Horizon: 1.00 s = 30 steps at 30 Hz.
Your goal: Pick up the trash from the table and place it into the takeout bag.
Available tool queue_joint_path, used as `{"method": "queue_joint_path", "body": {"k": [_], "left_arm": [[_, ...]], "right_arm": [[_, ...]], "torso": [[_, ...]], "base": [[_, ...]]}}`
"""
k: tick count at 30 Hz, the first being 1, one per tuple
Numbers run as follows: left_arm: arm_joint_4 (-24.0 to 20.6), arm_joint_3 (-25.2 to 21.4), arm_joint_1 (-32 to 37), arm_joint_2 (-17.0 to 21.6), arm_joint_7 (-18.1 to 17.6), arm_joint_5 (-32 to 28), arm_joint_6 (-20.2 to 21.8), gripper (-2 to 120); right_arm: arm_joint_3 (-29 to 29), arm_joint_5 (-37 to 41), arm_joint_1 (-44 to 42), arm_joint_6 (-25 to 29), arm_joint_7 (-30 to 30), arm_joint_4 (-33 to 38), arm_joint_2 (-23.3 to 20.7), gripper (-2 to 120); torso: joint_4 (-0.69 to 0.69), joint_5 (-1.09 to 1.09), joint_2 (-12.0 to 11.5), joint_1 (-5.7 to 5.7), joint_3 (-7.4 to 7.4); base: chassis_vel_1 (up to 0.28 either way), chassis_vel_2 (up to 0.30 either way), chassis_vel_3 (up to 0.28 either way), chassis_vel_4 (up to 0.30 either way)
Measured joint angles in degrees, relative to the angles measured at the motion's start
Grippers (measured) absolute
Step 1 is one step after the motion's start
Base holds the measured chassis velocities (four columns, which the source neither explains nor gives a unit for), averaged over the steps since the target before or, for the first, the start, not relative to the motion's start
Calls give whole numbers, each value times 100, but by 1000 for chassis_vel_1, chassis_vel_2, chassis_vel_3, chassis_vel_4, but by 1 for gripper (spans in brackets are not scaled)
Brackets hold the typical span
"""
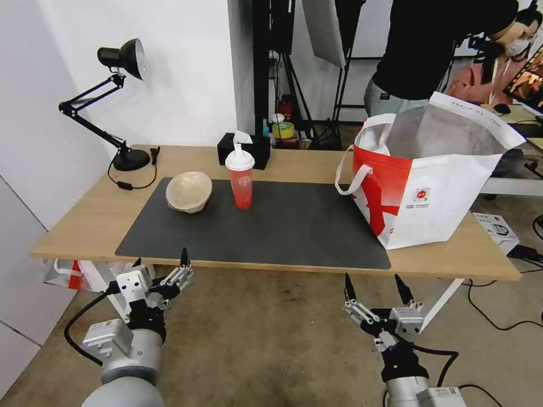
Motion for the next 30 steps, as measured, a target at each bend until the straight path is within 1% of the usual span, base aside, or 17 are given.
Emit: {"method": "queue_joint_path", "body": {"k": [11,15,18,19,20,22,23,24,25,26,27,28,29,30], "left_arm": [[17,-2,-10,1,17,8,-10,100],[17,-7,-11,8,17,8,-16,100],[17,-8,-22,12,17,0,-28,100],[17,-8,-22,12,17,0,-28,100],[17,-8,-28,12,17,-2,-29,100],[17,-8,-30,12,17,-4,-29,100],[17,-6,-48,12,13,-17,-29,100],[17,-6,-48,12,13,-17,-29,100],[17,-6,-56,21,-10,-28,-29,100],[12,-8,-56,37,-20,-33,-29,100],[8,-20,-54,54,-30,-37,-29,100],[0,-36,-51,59,-38,-39,-29,100],[0,-36,-51,59,-38,-39,-29,100],[-8,-49,-45,59,-39,-40,-29,100]], "right_arm": [[-4,-32,92,23,44,-83,-1,100],[-6,98,141,96,-169,-36,-35,100],[-1,738,324,233,-922,125,-214,100],[-1,738,324,233,-922,125,-214,100],[8,1010,452,301,-1256,151,-307,100],[10,1074,491,318,-1335,156,-331,100],[38,1512,839,454,-1810,204,-514,100],[38,1512,839,454,-1810,204,-514,100],[64,1828,987,449,-2147,261,-630,100],[111,2145,1167,413,-2480,340,-791,100],[112,2393,1368,359,-2732,362,-943,100],[92,2525,1566,318,-2888,361,-1053,100],[92,2525,1566,318,-2888,361,-1053,100],[51,2642,1807,274,-3050,345,-1152,100]], "torso": [[0,0,0,0,0],[0,1,0,0,0],[0,-1,0,0,0],[0,-1,0,0,0],[0,0,0,0,0],[0,0,0,0,0],[3,0,0,0,0],[3,0,0,0,0],[-3,4,0,0,0],[0,-1,0,0,0],[-1,-1,0,0,0],[0,0,0,0,0],[0,0,0,0,0],[1,1,0,0,0]], "base": [[0,0,0,0],[0,0,0,0],[0,0,0,0],[0,0,0,0],[0,0,0,0],[0,0,0,0],[0,0,0,0],[0,0,0,0],[0,0,0,0],[0,0,0,0],[0,0,0,0],[0,0,0,0],[0,0,0,0],[0,0,0,0]]}}
